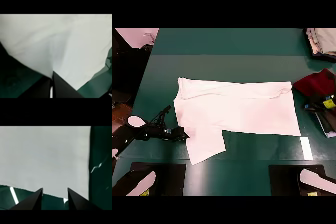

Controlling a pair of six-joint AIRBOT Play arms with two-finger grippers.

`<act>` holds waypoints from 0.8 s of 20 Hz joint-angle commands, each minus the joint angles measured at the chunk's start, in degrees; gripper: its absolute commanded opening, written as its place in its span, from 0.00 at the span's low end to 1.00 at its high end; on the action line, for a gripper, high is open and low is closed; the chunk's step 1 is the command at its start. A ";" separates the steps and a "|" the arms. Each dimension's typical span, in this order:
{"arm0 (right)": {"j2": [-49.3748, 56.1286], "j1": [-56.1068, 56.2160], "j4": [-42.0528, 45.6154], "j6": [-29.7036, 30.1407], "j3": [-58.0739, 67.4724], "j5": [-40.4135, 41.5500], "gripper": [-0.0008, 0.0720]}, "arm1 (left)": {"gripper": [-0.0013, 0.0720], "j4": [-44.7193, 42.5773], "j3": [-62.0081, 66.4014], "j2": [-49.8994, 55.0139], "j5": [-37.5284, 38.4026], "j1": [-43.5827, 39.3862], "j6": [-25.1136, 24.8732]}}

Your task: Fold the shirts.

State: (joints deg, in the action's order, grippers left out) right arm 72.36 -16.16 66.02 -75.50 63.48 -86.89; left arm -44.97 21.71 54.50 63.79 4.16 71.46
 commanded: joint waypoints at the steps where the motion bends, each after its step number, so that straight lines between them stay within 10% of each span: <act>1: -2.60 -6.60 0.02 1.86 -8.20 1.33 0.51 | 0.05 0.52 0.20 0.00 1.22 -0.02 0.11; 4: -1.64 -14.62 -0.63 3.23 -15.39 2.03 0.74 | 0.05 0.48 0.87 -0.22 1.92 -0.02 0.04; 6: -0.50 -18.78 -2.93 5.97 -19.63 2.71 0.61 | 0.05 0.48 1.03 -0.24 1.86 -0.02 0.04; 16: -0.04 -16.90 -5.01 8.46 -25.73 8.50 0.60 | 0.05 0.48 1.03 -0.22 1.22 -0.02 0.04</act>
State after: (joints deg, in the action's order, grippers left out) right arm 72.20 -35.18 60.80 -67.46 38.54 -80.47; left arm -44.49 22.68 54.33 65.34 4.14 71.50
